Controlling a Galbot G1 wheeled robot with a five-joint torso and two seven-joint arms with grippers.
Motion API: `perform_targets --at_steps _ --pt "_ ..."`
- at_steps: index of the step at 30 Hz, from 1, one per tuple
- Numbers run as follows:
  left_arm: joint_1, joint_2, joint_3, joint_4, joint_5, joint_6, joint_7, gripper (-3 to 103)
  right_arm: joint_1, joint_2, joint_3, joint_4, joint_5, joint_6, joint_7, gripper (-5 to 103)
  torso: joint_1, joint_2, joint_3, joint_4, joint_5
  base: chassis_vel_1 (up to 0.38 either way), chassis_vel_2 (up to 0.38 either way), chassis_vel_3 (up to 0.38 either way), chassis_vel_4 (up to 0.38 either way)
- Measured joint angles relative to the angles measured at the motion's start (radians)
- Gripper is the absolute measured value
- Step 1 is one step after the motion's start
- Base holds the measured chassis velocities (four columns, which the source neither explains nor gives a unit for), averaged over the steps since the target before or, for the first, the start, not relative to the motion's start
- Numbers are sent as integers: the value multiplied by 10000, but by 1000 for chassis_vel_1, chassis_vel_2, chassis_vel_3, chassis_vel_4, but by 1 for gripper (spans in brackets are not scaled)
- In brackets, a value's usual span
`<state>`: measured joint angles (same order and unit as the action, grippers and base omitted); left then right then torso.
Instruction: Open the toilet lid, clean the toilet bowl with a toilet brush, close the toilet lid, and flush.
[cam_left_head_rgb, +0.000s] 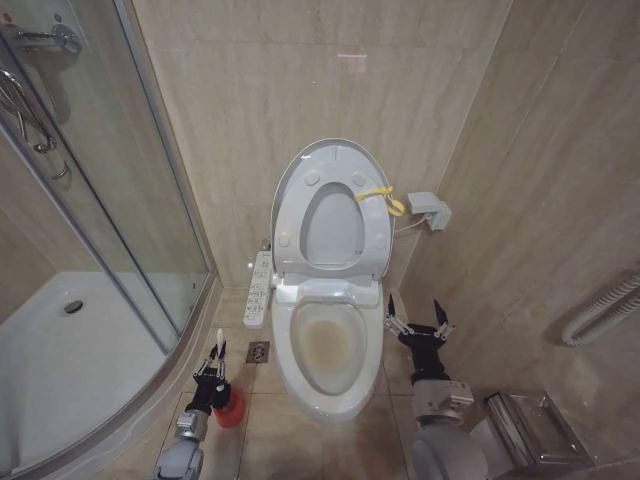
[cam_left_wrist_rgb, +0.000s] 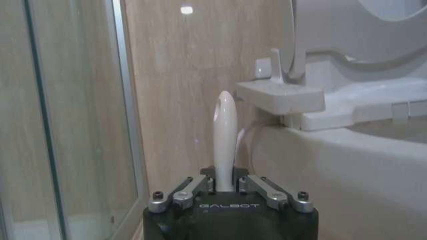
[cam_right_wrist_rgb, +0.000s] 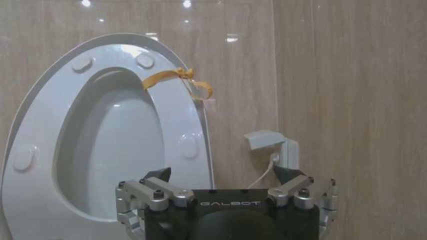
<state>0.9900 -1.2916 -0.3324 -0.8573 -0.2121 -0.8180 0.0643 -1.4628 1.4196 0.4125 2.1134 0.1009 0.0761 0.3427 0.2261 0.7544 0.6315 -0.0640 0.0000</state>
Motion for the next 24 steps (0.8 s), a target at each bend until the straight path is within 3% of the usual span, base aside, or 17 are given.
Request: perform_targets --at_steps 24 --pt "-972 -424 139 2083 306 13 1337 16 0 0 0 0 0 0 0 100 0 1 0 -2 1 0 0 0 0"
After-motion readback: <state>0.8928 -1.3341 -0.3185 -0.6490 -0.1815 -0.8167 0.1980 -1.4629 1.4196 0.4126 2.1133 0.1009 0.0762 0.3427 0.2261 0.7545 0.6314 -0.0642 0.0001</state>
